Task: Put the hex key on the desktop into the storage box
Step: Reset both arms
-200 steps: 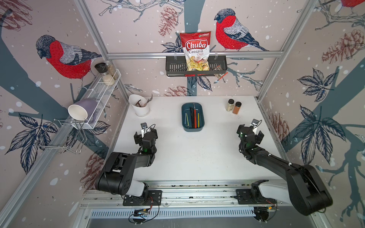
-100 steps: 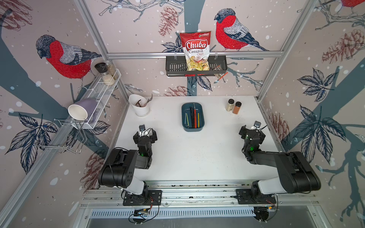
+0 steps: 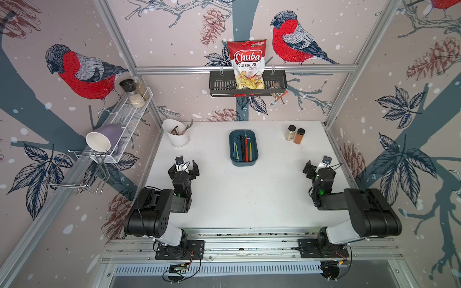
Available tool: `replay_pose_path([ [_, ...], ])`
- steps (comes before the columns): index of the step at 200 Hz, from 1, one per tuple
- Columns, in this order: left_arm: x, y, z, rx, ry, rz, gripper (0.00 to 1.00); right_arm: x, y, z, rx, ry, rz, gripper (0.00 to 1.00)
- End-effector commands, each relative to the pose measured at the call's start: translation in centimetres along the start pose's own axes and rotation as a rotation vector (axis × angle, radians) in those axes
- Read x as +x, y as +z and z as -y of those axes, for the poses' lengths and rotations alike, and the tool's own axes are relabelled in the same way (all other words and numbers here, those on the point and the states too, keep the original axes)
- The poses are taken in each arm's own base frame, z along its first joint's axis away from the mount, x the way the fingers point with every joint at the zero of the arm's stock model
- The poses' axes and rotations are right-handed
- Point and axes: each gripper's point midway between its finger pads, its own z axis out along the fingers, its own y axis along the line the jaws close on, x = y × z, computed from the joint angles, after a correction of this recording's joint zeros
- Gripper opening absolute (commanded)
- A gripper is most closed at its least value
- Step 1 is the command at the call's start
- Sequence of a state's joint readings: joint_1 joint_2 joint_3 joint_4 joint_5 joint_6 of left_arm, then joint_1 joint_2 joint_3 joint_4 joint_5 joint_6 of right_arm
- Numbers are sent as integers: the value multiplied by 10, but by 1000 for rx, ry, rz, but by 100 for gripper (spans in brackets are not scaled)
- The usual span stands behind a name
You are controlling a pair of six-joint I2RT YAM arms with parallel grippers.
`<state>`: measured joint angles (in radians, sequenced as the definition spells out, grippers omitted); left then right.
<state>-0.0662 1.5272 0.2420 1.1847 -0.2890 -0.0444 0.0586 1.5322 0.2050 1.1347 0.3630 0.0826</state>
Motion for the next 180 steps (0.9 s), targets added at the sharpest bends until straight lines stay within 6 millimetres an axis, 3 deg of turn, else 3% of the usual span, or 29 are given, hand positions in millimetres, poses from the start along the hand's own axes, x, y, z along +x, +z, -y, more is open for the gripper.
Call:
replay_pose_path([
  [1,-11,0,0,5,-5,39,97,-37,-2,-6,-24,72,123,100],
  [18,-11,0,0,6,-5,39,97,-43,-7,-3,-23,79,179,100],
  [180,-11,2,1,21,-10,34,97,-39,-5,-7,-26,59,146,100],
])
